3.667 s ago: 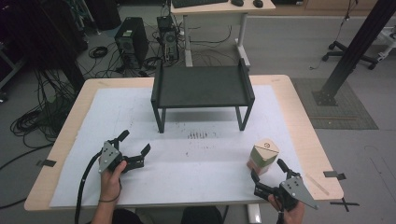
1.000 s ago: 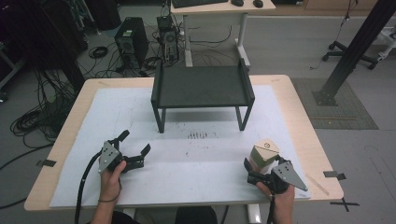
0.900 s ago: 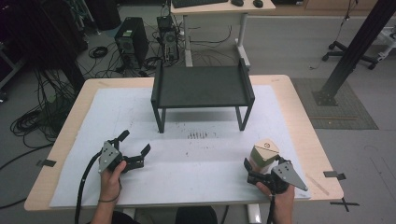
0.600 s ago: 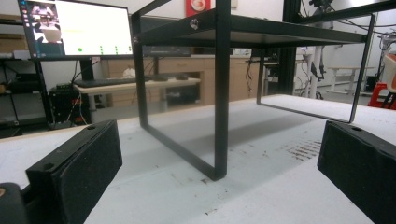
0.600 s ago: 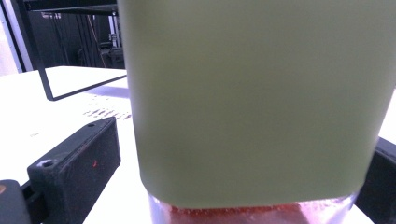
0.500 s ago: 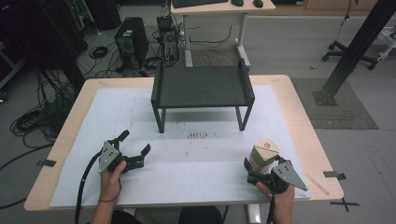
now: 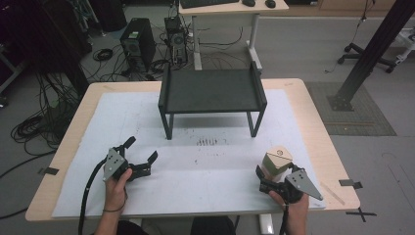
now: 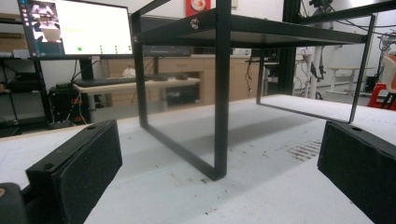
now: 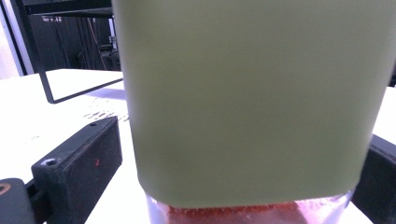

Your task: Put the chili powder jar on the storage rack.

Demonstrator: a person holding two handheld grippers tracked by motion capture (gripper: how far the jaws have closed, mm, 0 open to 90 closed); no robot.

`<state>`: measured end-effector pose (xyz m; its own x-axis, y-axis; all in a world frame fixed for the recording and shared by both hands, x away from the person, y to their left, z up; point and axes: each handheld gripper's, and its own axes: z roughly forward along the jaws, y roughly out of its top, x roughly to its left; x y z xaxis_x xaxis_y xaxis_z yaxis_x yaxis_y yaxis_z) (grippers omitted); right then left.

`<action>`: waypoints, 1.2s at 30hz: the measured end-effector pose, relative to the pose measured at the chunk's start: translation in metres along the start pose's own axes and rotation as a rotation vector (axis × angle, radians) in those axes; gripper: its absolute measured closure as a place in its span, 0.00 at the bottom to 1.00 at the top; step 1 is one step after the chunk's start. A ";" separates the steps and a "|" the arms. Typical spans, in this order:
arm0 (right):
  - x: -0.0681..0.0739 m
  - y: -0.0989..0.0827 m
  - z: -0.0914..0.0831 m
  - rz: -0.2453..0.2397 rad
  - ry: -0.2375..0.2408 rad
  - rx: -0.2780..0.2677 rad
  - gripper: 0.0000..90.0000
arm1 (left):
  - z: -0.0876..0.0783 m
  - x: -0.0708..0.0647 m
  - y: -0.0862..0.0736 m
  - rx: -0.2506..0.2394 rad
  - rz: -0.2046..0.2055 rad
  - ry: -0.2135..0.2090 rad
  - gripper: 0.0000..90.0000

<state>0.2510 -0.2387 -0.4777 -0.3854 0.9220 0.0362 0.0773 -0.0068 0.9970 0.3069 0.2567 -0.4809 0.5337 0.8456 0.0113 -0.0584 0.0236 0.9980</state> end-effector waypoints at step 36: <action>-0.001 0.000 0.000 0.015 0.007 0.000 0.02 | 0.000 0.000 0.000 0.000 -0.001 0.000 0.00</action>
<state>0.2516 -0.2398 -0.4776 -0.3904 0.9192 0.0514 0.0835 -0.0202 0.9963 0.3068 0.2566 -0.4809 0.5338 0.8456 0.0106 -0.0581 0.0241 0.9980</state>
